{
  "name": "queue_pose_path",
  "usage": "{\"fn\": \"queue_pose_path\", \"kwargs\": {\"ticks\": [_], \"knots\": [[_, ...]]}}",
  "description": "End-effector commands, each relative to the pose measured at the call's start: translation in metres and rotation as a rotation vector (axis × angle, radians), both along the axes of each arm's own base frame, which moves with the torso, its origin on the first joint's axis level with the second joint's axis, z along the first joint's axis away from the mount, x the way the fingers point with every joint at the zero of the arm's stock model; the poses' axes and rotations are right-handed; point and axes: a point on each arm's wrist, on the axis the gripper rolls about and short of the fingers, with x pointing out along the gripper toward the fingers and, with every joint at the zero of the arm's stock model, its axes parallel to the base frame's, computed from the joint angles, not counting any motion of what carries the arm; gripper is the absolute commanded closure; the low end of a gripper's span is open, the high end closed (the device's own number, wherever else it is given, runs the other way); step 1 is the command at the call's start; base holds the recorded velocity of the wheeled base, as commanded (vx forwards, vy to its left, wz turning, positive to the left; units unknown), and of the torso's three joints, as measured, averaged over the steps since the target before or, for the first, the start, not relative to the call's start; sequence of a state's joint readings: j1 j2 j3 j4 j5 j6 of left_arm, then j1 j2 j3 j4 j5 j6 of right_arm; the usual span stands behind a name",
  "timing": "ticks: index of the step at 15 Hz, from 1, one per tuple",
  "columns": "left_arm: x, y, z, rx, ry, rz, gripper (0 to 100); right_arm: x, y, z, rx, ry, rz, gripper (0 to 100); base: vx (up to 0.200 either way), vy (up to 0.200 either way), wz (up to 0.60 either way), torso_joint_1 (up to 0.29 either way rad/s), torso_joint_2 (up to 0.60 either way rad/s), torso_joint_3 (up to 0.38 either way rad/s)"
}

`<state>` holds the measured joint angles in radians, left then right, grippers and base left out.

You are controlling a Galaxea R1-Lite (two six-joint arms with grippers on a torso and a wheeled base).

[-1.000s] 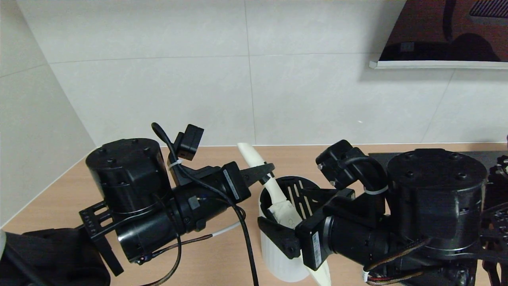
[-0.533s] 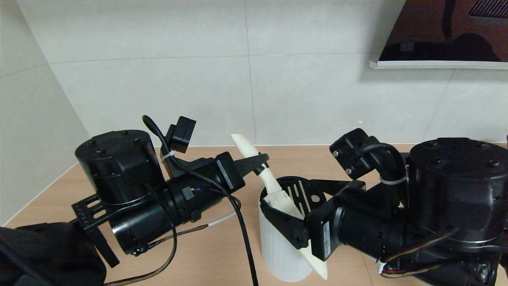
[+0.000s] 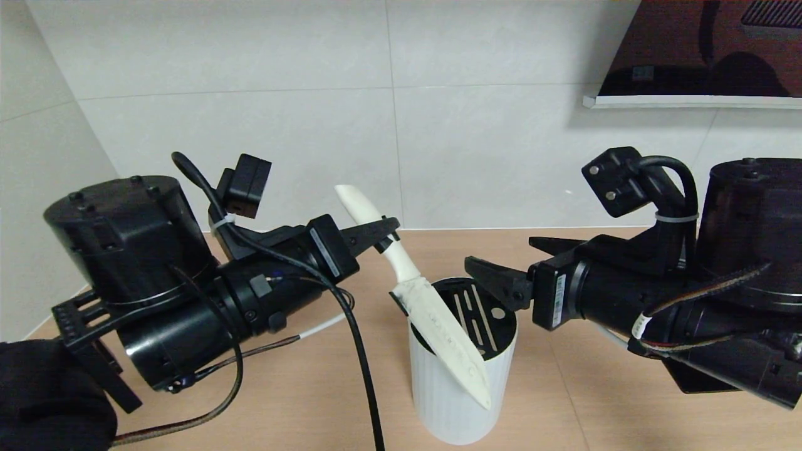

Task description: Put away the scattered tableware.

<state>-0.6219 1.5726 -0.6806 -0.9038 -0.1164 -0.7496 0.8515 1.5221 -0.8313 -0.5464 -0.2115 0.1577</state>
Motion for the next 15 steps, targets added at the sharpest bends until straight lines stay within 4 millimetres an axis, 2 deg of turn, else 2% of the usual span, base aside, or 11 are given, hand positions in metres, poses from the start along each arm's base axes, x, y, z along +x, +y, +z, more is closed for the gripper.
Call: {"fn": "queue_pose_path", "kwargs": {"ticks": [1,4,8,12,13,15], "knots": [[-0.001,0.002,0.009,-0.015,-0.024,0.010,100,0.002,-0.002,0.001,0.004,-0.003,-0.010,0,0.000,0.000,0.00,0.000,0.00,0.000],[-0.007,0.007,0.053,-0.011,-0.011,0.154,100,0.008,-0.007,0.003,0.009,-0.007,-0.039,0,0.000,0.000,0.00,0.000,0.00,0.000],[-0.007,-0.001,0.085,0.037,-0.056,0.204,100,0.013,-0.011,0.004,0.009,-0.010,-0.063,0,0.000,0.000,0.00,0.000,0.00,0.000],[-0.017,-0.018,0.089,0.164,-0.130,0.255,100,0.012,-0.012,0.005,0.011,-0.014,-0.063,0,0.000,0.000,0.00,0.000,0.00,0.000],[-0.025,-0.036,0.083,0.227,-0.142,0.305,100,0.012,-0.012,0.004,0.006,-0.014,-0.065,0,0.000,0.000,0.00,0.000,0.00,0.000],[-0.034,-0.052,0.076,0.307,-0.154,0.397,100,0.013,-0.011,0.004,0.000,-0.017,-0.066,0,0.000,0.000,0.00,0.000,0.00,0.000]]}}
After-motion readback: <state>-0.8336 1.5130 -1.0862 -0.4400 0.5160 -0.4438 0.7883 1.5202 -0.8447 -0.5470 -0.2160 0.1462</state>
